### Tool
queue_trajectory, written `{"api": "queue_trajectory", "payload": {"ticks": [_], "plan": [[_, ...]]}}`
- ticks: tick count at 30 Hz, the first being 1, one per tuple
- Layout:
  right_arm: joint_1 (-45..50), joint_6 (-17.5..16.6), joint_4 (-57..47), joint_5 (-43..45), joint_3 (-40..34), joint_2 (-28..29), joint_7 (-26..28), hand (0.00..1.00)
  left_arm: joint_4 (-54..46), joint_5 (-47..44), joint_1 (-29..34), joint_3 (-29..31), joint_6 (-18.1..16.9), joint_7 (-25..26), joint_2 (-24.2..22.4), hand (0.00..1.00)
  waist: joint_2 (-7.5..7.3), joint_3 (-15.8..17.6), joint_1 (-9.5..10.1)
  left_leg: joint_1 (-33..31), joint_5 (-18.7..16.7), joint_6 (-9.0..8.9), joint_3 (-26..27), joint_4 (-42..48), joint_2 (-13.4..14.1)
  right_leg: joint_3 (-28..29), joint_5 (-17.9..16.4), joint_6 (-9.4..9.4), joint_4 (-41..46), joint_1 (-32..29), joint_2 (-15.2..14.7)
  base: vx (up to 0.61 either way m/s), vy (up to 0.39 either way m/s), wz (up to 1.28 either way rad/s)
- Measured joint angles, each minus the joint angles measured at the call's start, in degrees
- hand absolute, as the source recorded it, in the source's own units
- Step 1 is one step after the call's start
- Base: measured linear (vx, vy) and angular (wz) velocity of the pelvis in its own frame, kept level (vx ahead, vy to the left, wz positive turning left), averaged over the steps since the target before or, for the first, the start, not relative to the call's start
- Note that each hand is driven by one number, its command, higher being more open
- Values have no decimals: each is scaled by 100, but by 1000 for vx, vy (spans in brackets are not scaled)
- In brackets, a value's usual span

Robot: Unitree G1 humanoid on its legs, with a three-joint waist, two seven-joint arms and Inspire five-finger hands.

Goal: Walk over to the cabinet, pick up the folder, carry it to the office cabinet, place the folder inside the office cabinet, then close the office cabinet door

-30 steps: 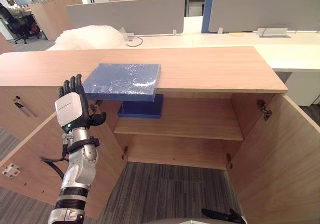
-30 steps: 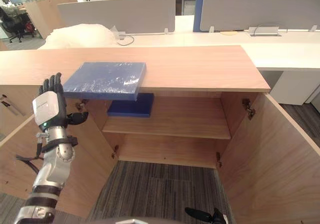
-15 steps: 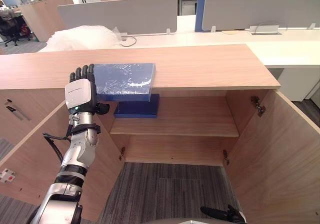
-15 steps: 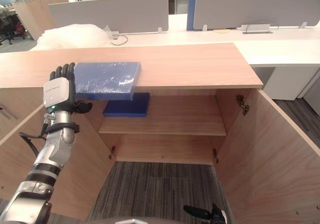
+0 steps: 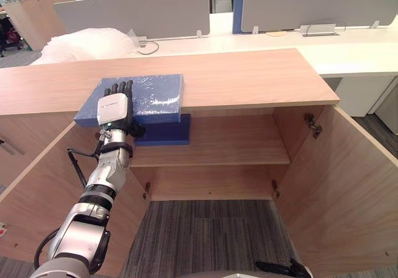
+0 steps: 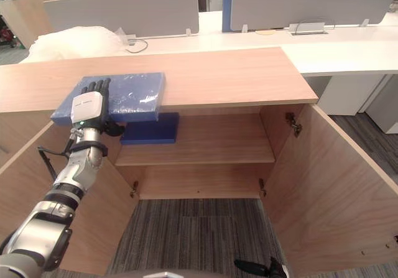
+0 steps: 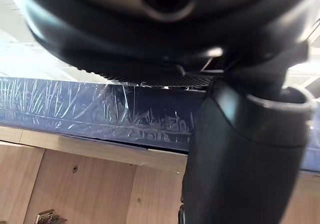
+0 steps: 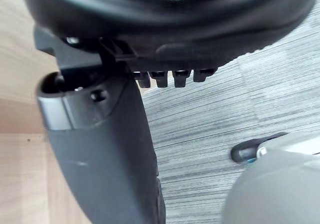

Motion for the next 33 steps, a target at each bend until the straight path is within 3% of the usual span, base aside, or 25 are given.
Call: {"api": "queue_trajectory", "payload": {"ticks": [7,8,12,16,21,25,28,33], "plan": [[277,43,45,0,-53,-54,-13,100,74,39,-372,-220,-1,144,161,0,-5,33,-76,18,1,0,16,0,1,18,24,-13,5,0,0,0,0,0],[271,46,48,-1,-53,-56,-12,100,2,40,-363,-262,-42,360,173,0,-13,63,-60,15,10,4,12,-3,0,16,30,-13,5,-3,-2,0,0,0],[246,44,44,-31,-50,-63,-10,100,-396,29,-510,-220,-102,370,316,0,-10,59,-86,19,43,-1,6,-45,-7,10,55,1,-25,-4,-32,0,0,0],[244,45,44,-29,-48,-67,-13,100,-1317,20,-197,-214,-123,374,284,0,-3,90,-89,20,84,7,7,-128,-21,4,99,26,-114,-2,-29,0,0,0],[221,68,43,-32,-46,-50,-34,100,-3281,-77,1007,-75,-270,381,-312,0,-37,119,-61,21,84,11,-31,-168,-39,-52,102,31,-132,12,-43,13,9,4],[203,122,46,-30,-54,-5,-117,100,-4955,-472,2197,52,-670,324,-1123,0,-45,125,-15,20,82,12,-59,-152,-49,-30,94,43,-133,25,-88,4,4,1],[236,148,46,32,-53,-3,-161,100,-5663,-1538,2794,56,-1070,137,-1702,0,-42,124,86,25,22,19,-70,-52,-45,-15,80,57,-132,91,-87,-24,-4,0],[353,91,0,358,6,-27,-267,100,-6176,-3120,3620,292,-1414,-76,-2102,0,-9,75,116,12,-29,17,-82,30,-44,11,-15,74,-95,85,-86,-76,-9,0]]}}
